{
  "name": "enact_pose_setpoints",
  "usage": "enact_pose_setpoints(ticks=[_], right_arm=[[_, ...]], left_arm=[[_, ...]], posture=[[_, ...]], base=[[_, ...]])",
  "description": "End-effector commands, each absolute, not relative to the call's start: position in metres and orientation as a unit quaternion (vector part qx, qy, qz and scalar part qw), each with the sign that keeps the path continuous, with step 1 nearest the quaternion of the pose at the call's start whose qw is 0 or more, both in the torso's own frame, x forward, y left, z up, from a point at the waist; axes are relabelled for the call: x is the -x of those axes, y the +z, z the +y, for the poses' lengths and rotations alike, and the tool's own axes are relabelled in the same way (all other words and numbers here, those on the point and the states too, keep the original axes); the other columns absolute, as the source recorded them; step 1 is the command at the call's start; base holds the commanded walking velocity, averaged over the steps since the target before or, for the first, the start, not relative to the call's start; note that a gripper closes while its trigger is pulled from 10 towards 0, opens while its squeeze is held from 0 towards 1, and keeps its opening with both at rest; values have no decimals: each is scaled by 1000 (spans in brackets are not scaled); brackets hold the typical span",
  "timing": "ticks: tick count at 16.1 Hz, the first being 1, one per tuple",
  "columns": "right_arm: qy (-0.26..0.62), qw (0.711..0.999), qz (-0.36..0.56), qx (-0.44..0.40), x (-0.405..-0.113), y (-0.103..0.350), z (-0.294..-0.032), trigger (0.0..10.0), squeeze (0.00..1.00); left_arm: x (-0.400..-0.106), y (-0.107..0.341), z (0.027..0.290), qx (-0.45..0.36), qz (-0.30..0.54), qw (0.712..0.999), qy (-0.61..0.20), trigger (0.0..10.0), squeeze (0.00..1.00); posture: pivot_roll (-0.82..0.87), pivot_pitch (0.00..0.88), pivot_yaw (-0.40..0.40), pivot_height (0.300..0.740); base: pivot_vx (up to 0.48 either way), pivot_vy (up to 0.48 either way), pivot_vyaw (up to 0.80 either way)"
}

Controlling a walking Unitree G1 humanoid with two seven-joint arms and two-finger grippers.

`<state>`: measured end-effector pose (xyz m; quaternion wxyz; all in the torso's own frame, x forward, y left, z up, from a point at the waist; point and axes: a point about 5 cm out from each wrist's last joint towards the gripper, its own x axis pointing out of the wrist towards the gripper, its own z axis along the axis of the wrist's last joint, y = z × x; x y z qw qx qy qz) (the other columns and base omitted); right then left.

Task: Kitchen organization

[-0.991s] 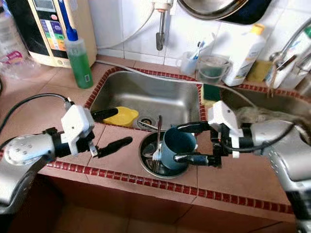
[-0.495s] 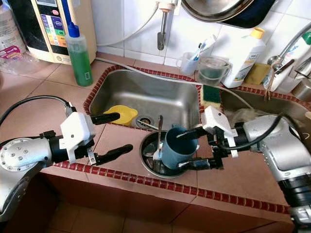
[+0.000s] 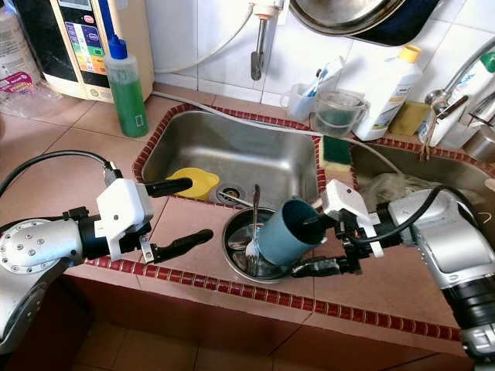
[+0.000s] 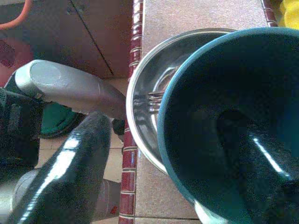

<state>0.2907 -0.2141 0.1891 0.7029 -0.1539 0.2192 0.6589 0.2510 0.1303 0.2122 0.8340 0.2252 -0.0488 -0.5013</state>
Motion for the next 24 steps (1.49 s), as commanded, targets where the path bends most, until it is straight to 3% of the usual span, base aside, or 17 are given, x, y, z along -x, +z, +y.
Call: enact_pose_setpoints(ticks=[1,24], right_arm=[[659,701,223,158,-290,193,-218,0,0],[668,697,221,136,-295,203,-219,0,0]], left_arm=[[-248,218,125,-232,-61,826,-510,10000,0],[-249,221,123,-225,-63,824,-516,10000,0]], posture=[[-144,67,-119,740],[-147,79,-119,740]], base=[[0,0,0],[0,0,0]])
